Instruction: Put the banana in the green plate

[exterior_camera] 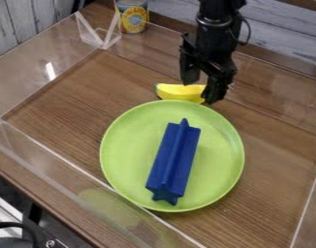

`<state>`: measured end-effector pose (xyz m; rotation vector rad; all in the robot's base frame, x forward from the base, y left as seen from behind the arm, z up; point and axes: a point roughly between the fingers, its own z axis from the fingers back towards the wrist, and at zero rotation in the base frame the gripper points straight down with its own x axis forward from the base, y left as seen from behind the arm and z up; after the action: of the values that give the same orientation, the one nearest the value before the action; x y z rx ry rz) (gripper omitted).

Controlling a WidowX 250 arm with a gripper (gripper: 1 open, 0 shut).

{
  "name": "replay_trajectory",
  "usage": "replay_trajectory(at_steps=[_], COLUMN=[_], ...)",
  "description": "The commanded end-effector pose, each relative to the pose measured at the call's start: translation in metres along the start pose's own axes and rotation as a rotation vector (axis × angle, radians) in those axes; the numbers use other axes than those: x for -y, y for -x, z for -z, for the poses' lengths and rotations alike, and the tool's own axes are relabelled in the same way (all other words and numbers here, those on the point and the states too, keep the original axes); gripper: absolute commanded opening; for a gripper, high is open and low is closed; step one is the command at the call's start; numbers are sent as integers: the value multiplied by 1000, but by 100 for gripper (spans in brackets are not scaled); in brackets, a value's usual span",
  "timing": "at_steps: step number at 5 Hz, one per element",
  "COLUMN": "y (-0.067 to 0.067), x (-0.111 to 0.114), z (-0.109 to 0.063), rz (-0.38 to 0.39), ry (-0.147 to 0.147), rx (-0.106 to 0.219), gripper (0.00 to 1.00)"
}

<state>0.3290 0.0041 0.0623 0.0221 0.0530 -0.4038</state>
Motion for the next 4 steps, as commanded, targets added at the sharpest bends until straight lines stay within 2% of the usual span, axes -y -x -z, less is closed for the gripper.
replay_trajectory(at_steps=[1,4], y=[-12,-23], x=[-14,-27], z=[-10,5], rz=[23,77], ry=[-31,-37], rx=[54,66], gripper=[100,100])
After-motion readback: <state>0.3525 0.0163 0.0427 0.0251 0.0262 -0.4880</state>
